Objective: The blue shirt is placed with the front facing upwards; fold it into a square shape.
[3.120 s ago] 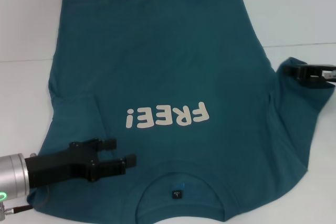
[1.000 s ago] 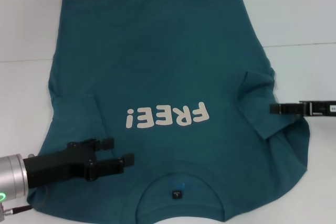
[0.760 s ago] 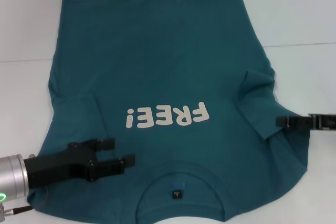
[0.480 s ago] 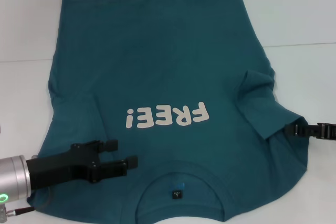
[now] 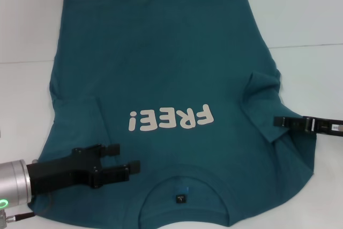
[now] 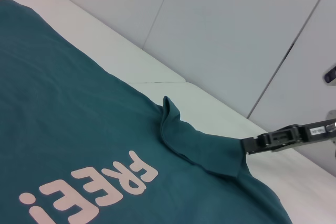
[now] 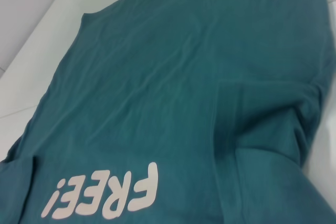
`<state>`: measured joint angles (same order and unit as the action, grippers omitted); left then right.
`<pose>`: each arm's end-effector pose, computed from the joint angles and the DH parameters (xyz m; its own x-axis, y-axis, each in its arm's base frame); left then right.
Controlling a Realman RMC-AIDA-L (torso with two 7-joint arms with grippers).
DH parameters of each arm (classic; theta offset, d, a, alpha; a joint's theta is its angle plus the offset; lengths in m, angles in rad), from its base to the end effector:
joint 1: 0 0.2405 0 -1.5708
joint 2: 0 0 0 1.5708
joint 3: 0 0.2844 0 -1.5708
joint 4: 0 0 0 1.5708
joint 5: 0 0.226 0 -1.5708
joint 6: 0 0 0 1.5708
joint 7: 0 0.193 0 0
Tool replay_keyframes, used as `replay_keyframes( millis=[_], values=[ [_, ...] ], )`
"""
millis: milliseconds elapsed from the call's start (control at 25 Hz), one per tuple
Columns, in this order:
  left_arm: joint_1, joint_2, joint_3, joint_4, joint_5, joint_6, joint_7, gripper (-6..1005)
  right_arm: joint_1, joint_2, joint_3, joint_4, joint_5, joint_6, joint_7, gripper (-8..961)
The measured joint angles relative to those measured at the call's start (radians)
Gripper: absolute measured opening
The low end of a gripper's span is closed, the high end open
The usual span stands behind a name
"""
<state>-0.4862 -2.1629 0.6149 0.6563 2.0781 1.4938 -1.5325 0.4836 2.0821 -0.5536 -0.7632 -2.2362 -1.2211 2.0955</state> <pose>-0.2881 0.3552 -0.0877 0.6486 0.5437 0.5327 0.6684 -0.7416 -0.0569 0.3684 0.4024 -0.0154 0.2953 -0.7594 -0.5797 -0.9552 -0.2236 -0.1937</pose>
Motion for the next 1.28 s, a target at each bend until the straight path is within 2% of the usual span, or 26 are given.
replay_keyframes(
  millis=[360,560,1000,1120,1280],
  values=[
    [0.001,0.0,-0.002,0.0,0.002,0.0,0.002,890,0.031,-0.004,0.005,0.052,0.003,0.057,-0.005,641],
    [0.002,0.0,-0.004,0.0,0.002,0.0,0.002,891,0.028,-0.005,0.002,0.056,0.011,0.054,-0.001,478],
    [0.002,0.0,-0.006,0.0,-0.002,-0.004,0.002,891,0.026,-0.011,0.008,0.064,0.013,0.033,0.005,221],
    [0.002,0.0,-0.006,0.0,-0.002,-0.006,0.002,891,0.022,-0.012,0.008,0.057,0.028,0.01,0.002,6],
    [0.002,0.0,-0.006,0.0,-0.003,-0.009,0.002,890,0.021,-0.022,0.009,0.059,0.064,-0.021,-0.007,3]
  ],
)
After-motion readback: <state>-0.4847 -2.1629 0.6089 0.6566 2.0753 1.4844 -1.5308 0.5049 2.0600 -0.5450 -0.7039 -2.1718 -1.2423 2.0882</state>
